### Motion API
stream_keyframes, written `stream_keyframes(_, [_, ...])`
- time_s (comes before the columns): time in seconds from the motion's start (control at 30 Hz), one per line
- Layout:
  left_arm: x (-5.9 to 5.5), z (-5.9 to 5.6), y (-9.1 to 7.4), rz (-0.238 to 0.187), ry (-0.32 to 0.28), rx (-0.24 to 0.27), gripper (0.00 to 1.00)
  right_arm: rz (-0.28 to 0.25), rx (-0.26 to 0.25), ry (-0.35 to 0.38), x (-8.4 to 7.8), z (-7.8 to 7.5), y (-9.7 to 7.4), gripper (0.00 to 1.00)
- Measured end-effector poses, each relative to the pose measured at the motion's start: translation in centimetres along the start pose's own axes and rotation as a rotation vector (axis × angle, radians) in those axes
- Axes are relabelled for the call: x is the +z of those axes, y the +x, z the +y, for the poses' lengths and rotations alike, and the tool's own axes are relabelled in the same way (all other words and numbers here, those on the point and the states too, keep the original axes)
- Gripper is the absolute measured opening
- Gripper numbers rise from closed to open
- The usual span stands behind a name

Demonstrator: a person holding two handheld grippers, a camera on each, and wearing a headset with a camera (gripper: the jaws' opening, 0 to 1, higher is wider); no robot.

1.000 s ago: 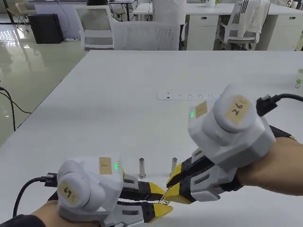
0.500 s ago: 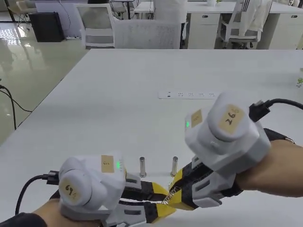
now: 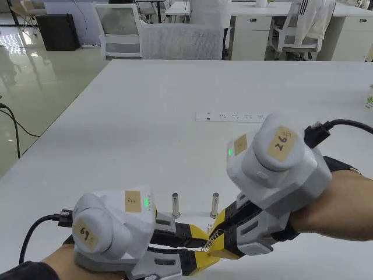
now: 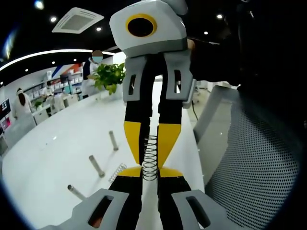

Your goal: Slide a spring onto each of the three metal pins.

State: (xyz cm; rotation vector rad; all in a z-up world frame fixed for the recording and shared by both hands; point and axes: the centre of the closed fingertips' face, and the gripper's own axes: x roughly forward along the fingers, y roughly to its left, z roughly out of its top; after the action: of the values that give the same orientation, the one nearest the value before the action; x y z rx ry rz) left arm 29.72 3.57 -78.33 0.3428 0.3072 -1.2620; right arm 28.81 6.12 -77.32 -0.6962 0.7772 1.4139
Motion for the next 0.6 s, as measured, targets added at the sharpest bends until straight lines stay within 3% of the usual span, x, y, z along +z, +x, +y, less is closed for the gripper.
stream_keyframes(0.6, [-0.7, 1.1, -0.6, -0.017, -0.081, 0.043, 0.27, 0.027, -0.035, 0.020, -0.9, -1.7, -1.2, 0.08])
